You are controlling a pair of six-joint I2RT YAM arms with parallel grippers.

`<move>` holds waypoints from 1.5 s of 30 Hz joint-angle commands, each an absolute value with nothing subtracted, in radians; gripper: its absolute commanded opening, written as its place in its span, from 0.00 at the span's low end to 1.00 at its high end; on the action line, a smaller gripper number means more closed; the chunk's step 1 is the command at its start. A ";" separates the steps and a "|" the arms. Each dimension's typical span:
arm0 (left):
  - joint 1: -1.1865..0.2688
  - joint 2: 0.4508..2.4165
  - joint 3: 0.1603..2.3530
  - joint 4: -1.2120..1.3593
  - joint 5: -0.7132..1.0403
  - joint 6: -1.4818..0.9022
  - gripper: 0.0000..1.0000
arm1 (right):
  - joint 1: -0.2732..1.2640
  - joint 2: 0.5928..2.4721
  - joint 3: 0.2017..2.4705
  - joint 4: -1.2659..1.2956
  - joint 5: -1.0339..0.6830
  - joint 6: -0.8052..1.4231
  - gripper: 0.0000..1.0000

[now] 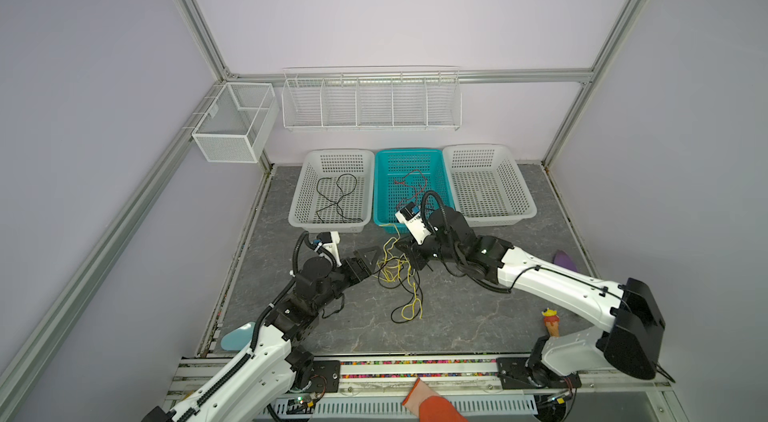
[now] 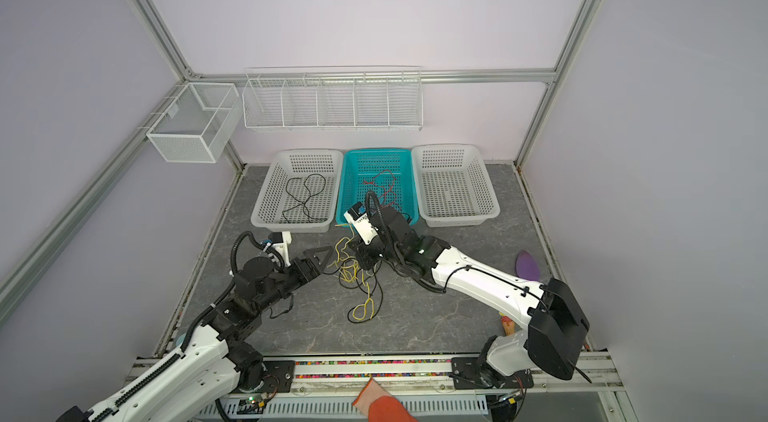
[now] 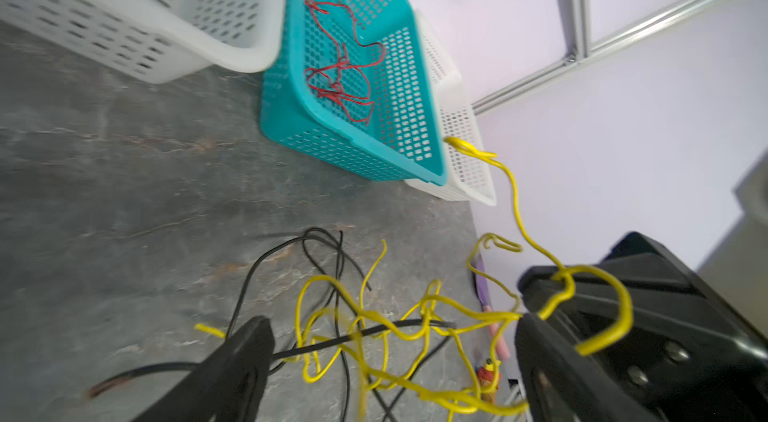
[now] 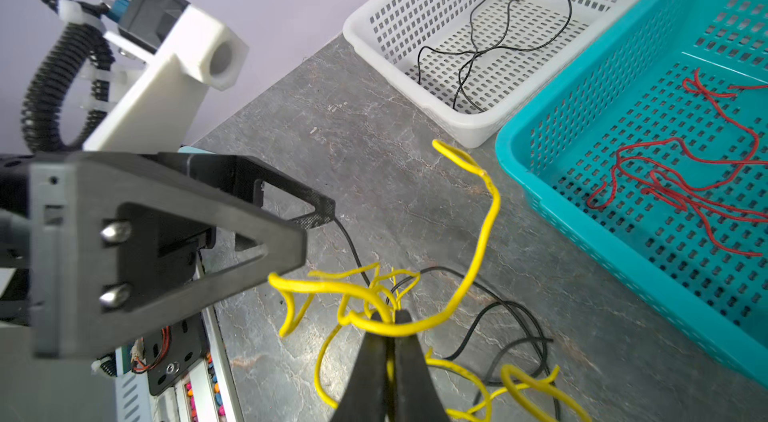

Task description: Untangle the cables

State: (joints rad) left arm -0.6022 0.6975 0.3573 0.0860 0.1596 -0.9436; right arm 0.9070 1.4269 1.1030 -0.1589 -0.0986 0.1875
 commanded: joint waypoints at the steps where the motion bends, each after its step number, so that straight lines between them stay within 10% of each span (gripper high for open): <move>1: -0.603 0.691 0.342 0.266 0.275 -0.958 0.92 | 0.897 1.424 1.094 -0.139 -0.118 0.190 0.07; 20: -0.609 0.701 0.459 0.120 0.343 -0.760 0.74 | 0.888 1.437 1.085 -0.146 -0.229 0.152 0.07; 45: -0.609 0.846 0.574 0.043 0.428 -0.676 0.03 | 0.919 1.462 1.097 -0.176 -0.237 0.112 0.10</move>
State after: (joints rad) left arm -0.6079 0.8364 0.5381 0.0608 0.4358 -0.6941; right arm 0.9108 1.4517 1.0992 -0.1661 -0.2241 0.1371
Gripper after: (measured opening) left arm 0.046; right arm 0.093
